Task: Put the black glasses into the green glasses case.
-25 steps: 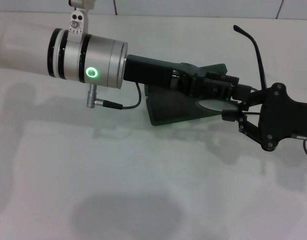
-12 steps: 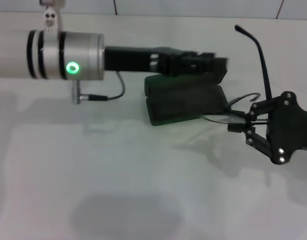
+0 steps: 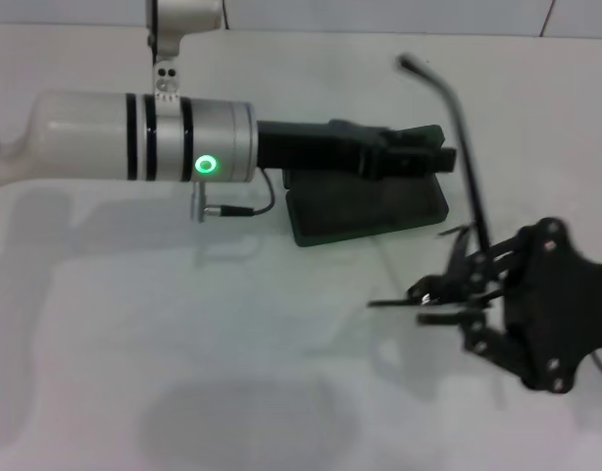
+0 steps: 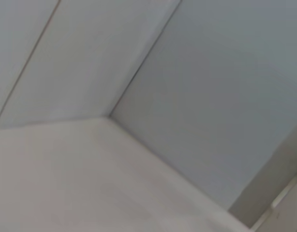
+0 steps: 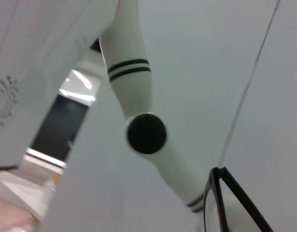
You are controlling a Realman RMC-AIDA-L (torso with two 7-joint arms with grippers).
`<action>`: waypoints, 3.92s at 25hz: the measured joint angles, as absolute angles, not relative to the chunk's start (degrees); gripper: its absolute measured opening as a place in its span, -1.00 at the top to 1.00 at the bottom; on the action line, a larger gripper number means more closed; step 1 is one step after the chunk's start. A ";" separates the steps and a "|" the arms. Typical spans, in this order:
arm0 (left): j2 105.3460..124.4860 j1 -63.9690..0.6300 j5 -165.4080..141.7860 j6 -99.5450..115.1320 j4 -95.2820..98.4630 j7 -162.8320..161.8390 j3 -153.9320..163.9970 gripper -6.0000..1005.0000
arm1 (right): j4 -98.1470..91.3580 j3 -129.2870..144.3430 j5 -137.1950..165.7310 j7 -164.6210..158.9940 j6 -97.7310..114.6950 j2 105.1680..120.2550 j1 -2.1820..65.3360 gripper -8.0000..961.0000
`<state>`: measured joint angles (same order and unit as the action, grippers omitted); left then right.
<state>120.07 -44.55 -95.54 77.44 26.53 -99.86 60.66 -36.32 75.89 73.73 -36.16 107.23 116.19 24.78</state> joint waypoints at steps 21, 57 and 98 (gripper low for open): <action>119.60 -41.97 -87.57 93.45 26.96 -87.57 60.73 -0.27 | -24.35 78.89 69.55 -37.18 98.35 116.01 29.38 0.75; 119.63 -37.36 -82.67 88.40 26.34 -83.06 49.13 -0.27 | -32.00 82.37 70.07 -33.08 77.10 116.11 27.21 0.73; 119.80 -35.44 -77.16 82.89 25.27 -82.09 48.35 -0.27 | -49.92 108.38 72.35 -34.74 32.27 116.19 26.60 0.62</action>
